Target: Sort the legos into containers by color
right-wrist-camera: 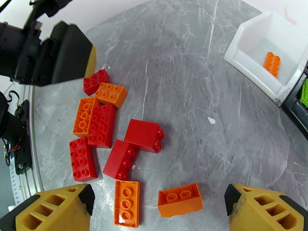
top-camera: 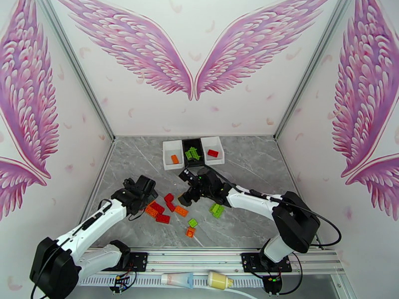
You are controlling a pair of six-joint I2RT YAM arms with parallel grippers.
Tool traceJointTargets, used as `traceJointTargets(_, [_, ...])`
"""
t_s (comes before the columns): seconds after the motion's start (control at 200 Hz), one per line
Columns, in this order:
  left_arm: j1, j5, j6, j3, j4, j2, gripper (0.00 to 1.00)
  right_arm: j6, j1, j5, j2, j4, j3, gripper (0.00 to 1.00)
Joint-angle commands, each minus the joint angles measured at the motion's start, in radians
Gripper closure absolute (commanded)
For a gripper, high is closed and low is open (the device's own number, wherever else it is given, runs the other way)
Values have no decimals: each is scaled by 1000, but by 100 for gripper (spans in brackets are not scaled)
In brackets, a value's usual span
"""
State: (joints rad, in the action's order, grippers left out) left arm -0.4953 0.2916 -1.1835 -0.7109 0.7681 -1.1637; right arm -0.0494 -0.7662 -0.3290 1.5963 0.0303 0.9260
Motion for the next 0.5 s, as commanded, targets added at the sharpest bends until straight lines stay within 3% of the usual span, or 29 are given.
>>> traceJointTargets(0.0, [-3, -45, -7, 35, -59, -42, 17, 10, -1, -39, -19, 81, -11, 5])
traceJointTargets(0.215, [12, -43, 57, 6, -61, -111, 26, 45, 0, -125, 4, 142, -28, 4])
traceJointTargets(0.495, [59, -71, 159, -25, -121, -235, 25, 33, 1, -187, 31, 172, -12, 3])
